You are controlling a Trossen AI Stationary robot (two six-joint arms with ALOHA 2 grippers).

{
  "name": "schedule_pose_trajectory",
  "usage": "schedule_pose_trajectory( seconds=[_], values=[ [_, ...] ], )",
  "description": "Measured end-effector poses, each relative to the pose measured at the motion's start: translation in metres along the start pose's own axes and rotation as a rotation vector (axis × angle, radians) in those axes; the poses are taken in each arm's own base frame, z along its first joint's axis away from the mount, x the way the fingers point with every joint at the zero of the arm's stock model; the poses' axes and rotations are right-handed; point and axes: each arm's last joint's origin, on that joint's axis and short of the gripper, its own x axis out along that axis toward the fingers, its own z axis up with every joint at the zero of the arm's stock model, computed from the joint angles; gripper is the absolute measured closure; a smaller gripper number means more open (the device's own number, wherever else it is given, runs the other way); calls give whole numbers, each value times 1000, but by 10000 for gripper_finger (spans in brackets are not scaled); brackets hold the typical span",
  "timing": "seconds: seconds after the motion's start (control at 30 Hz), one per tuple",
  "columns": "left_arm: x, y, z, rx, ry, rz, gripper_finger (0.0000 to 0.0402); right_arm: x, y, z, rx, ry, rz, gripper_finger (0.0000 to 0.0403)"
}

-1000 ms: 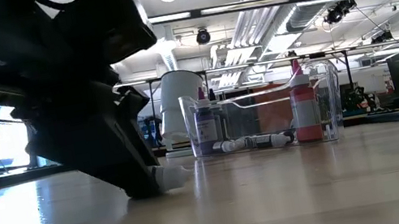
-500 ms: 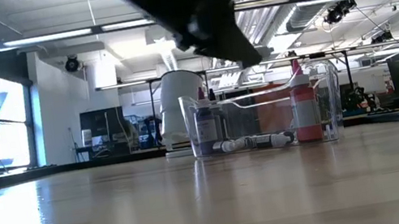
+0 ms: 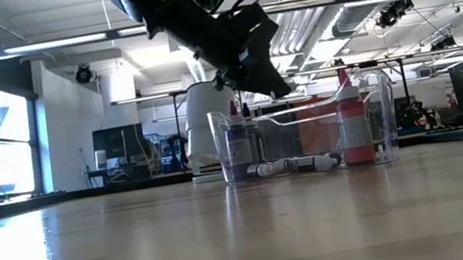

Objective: Pick & Place food coloring
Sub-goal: Put the small blue food coloring bottle into the transparent container

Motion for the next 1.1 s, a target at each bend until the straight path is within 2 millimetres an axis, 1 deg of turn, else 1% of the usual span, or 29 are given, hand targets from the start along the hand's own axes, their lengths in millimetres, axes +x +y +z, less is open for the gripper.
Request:
schedule_pose_trajectory(
  seconds=[0.1,0.17,0.23,0.3,0.47,0.73,0.97,1.1],
  values=[
    [0,2,-1,1,12,0,320,0,3,1,66,23,47,269],
    [4,0,-3,19,13,-4,320,0,5,1,85,30,71,269],
    [6,-1,-7,40,40,-19,320,0,7,2,75,38,95,269],
    [6,-2,-6,48,29,-34,320,0,8,2,62,43,112,269],
    [12,-2,-13,69,59,-20,320,-1,10,3,70,37,126,269],
    [11,-4,-7,105,7,-60,320,-1,10,3,67,37,127,269],
    [11,-3,-7,133,13,-59,320,-1,10,4,70,35,130,269],
    [11,-3,-7,136,15,-58,303,-1,10,4,70,35,131,269]
  ],
)
